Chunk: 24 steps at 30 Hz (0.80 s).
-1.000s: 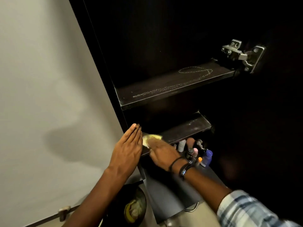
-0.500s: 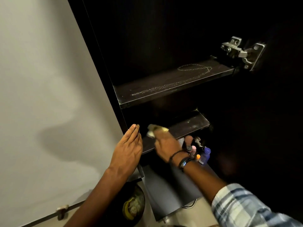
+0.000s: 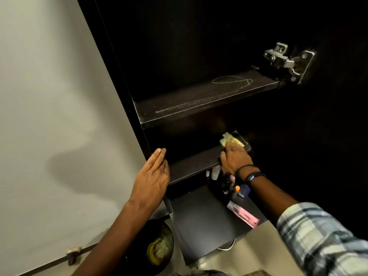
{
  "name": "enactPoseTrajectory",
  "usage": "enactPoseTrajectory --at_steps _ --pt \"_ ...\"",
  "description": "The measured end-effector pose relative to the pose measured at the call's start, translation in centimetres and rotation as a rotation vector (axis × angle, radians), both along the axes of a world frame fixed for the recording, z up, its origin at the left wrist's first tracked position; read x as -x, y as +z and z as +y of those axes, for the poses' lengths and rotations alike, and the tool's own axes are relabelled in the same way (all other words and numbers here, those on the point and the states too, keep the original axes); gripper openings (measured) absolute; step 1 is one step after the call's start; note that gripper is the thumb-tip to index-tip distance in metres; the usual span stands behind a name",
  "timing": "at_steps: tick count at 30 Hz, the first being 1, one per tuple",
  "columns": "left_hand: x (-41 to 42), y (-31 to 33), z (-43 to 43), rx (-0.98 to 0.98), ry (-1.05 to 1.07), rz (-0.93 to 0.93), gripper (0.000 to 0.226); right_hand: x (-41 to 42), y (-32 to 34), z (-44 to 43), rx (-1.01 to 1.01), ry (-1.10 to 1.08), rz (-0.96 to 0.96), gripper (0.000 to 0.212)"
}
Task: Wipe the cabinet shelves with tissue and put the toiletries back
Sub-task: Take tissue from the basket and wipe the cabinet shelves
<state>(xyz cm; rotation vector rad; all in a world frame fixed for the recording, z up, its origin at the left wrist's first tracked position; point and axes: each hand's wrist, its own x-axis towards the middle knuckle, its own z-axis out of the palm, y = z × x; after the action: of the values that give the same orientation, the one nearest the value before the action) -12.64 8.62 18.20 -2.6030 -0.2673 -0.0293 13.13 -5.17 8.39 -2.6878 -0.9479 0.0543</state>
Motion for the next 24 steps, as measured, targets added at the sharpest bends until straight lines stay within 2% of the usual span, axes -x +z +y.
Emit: enactPoseTrajectory --at_steps 2,5,7,9,12,15,18,21,22,24 --pt "-0.1 -0.3 0.1 -0.020 0.006 -0.014 0.054 5.6 -0.8 2.1 -0.056 0.160 0.004 0.059" --pt "-0.2 -0.6 0.2 0.004 0.002 -0.032 0.053 14.9 -1.2 4.1 -0.068 0.535 -0.008 0.056" --pt "-0.3 -0.5 0.3 -0.006 -0.004 -0.063 0.054 16.6 -0.4 4.2 -0.079 0.644 -0.006 0.055" --pt "-0.2 -0.7 0.6 -0.013 -0.010 -0.075 0.055 12.7 0.1 3.7 -0.113 0.519 -0.034 0.055" --pt "0.0 -1.1 0.6 -0.018 -0.001 -0.037 0.058 2.9 0.3 1.4 -0.053 0.281 -0.165 0.060" --pt "0.0 -1.3 0.5 -0.011 0.007 -0.040 0.059 -4.2 2.0 -0.3 0.070 0.037 -0.078 0.047" --pt "-0.1 -1.2 0.5 -0.007 0.000 -0.093 0.061 -4.3 2.9 1.7 0.122 0.078 -0.086 0.037" --pt "0.0 -1.2 0.5 0.003 -0.002 -0.091 0.061 -1.0 1.5 1.4 0.013 0.239 -0.056 0.043" --pt "0.0 -1.1 0.6 -0.005 0.001 -0.095 0.060 -1.2 1.3 0.8 -0.036 0.242 -0.066 0.046" --pt "-0.1 -1.0 0.5 -0.023 -0.006 -0.055 0.061 -3.3 1.6 0.2 -0.060 0.091 -0.058 0.042"
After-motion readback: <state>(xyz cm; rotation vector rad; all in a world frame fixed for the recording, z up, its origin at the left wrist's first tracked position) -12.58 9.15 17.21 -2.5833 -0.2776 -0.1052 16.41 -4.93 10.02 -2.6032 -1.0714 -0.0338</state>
